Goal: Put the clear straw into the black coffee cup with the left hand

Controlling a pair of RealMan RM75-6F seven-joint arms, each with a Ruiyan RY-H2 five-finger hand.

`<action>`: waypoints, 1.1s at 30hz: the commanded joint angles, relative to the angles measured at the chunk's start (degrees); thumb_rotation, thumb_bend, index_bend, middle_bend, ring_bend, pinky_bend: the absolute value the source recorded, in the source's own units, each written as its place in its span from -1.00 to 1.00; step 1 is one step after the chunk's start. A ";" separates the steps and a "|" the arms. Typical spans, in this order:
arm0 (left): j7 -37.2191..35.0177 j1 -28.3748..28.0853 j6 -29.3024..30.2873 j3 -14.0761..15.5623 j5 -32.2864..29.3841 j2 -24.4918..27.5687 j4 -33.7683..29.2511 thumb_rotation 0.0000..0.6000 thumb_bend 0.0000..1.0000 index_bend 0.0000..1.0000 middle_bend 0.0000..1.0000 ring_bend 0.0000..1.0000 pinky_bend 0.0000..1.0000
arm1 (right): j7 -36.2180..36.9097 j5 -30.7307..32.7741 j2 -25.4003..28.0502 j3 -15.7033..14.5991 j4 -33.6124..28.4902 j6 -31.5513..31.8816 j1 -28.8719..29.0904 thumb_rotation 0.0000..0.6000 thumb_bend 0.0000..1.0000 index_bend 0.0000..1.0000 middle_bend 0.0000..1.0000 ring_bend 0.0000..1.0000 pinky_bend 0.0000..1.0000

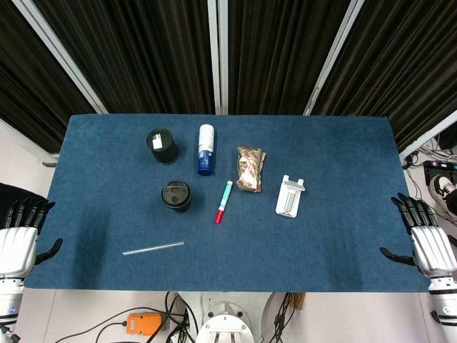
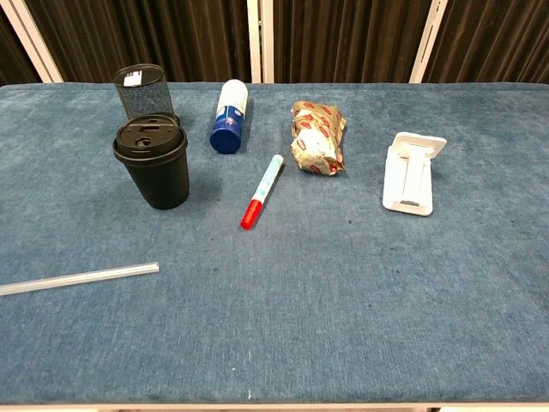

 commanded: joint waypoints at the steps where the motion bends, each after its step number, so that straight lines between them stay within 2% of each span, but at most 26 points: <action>1: 0.50 -0.20 -0.47 -0.21 -0.47 -0.10 -0.30 1.00 -0.62 -0.67 -0.73 -1.00 -1.00 | -0.08 0.26 0.02 0.19 -0.19 -0.19 0.17 1.00 -0.56 -1.00 -0.87 -1.00 -0.95; 6: 1.60 -0.57 -0.98 -0.48 -0.90 -0.35 -1.96 1.00 -0.64 -0.66 -0.73 -1.00 -1.00 | -1.14 1.15 0.85 1.04 -0.93 0.42 0.18 1.00 -0.56 -1.00 -0.87 -1.00 -0.95; 10: 3.14 -1.73 -2.47 -0.09 0.21 -1.19 -4.06 1.00 -0.68 -0.47 -0.67 -0.95 -1.00 | -2.07 1.96 1.82 1.93 -1.94 1.57 -0.10 1.00 -0.56 -1.00 -0.87 -1.00 -0.95; 13: 5.52 -3.36 -5.09 0.61 1.39 -1.61 -6.17 1.00 -0.70 -0.36 -0.62 -0.91 -1.00 | -2.81 2.75 2.52 2.43 -2.70 1.86 -0.22 1.00 -0.56 -1.00 -0.87 -1.00 -0.95; 20: 12.26 -8.30 -13.12 2.39 4.15 -4.51 -11.08 1.00 -0.71 -0.33 -0.60 -0.90 -1.00 | -3.59 3.99 3.21 2.83 -3.51 0.91 0.05 1.00 -0.56 -1.00 -0.87 -1.00 -0.95; 25: 15.69 -10.92 -17.94 2.93 3.42 -7.80 -12.66 1.00 -0.71 -0.29 -0.60 -0.90 -1.00 | -3.44 4.49 3.04 2.83 -3.14 0.21 0.21 1.00 -0.56 -1.00 -0.87 -1.00 -0.95; 28: 20.31 -12.27 -20.29 2.79 1.67 -10.53 -12.63 1.00 -0.70 -0.24 -0.60 -0.90 -1.00 | -3.18 4.80 2.84 2.83 -2.74 -0.17 0.29 1.00 -0.56 -1.00 -0.87 -1.00 -0.95; 33: 32.16 -13.16 -20.93 1.89 -2.81 -15.41 -11.95 1.00 -0.63 -0.17 -0.60 -0.89 -1.00 | -3.03 4.94 2.77 2.85 -2.49 -0.40 0.35 1.00 -0.56 -1.00 -0.87 -1.00 -0.95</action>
